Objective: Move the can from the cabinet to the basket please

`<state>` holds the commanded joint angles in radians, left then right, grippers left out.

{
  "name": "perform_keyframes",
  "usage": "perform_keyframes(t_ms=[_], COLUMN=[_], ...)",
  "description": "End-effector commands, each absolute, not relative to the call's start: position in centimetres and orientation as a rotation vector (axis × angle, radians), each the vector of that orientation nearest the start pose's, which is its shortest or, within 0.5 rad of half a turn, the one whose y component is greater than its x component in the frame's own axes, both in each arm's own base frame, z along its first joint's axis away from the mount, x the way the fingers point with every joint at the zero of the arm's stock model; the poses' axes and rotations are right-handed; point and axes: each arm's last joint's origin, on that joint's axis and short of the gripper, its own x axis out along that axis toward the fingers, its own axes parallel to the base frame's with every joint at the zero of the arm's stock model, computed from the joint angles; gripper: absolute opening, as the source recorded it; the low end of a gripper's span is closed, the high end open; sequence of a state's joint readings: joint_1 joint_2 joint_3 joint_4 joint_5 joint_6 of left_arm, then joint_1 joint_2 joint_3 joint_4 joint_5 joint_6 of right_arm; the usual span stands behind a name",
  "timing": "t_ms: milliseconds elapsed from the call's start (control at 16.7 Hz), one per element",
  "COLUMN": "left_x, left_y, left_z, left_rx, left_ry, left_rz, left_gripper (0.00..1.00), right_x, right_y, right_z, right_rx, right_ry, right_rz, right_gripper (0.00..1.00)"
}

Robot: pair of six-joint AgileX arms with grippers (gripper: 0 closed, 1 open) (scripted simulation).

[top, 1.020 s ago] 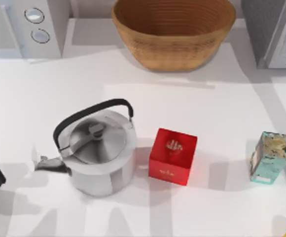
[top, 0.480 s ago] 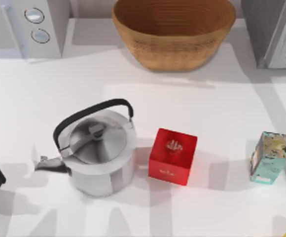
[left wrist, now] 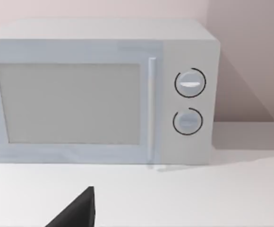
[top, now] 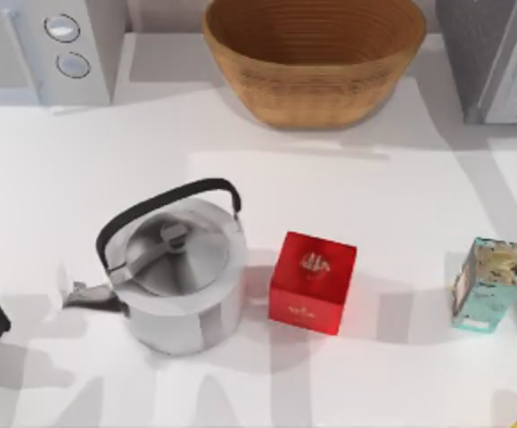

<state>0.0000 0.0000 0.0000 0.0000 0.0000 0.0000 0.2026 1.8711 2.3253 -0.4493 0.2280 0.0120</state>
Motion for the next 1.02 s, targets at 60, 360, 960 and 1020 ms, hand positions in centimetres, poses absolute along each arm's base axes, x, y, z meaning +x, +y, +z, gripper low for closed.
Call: perform_keyframes(t_ms=[60, 360, 960, 1020], left_x=[10.6, 10.6, 10.6, 10.6], left_y=[-0.1, -0.1, -0.1, -0.1], left_z=[16.0, 16.0, 16.0, 16.0], left_rx=[0.0, 0.0, 0.0, 0.0], left_ry=[0.0, 0.0, 0.0, 0.0], left_rz=[0.0, 0.0, 0.0, 0.0], left_gripper=[1.0, 1.0, 1.0, 1.0], right_x=[37.6, 29.0, 22.3, 22.1], right_y=[8.3, 8.5, 7.9, 7.8], right_z=[52.0, 55.4, 56.6, 56.6], right_rx=[-0.003, 0.0, -0.001, 0.0], right_ry=[-0.007, -0.015, -0.005, -0.008], right_rz=[-0.005, -0.008, -0.009, -0.007], right_gripper=[0.0, 0.0, 0.0, 0.0])
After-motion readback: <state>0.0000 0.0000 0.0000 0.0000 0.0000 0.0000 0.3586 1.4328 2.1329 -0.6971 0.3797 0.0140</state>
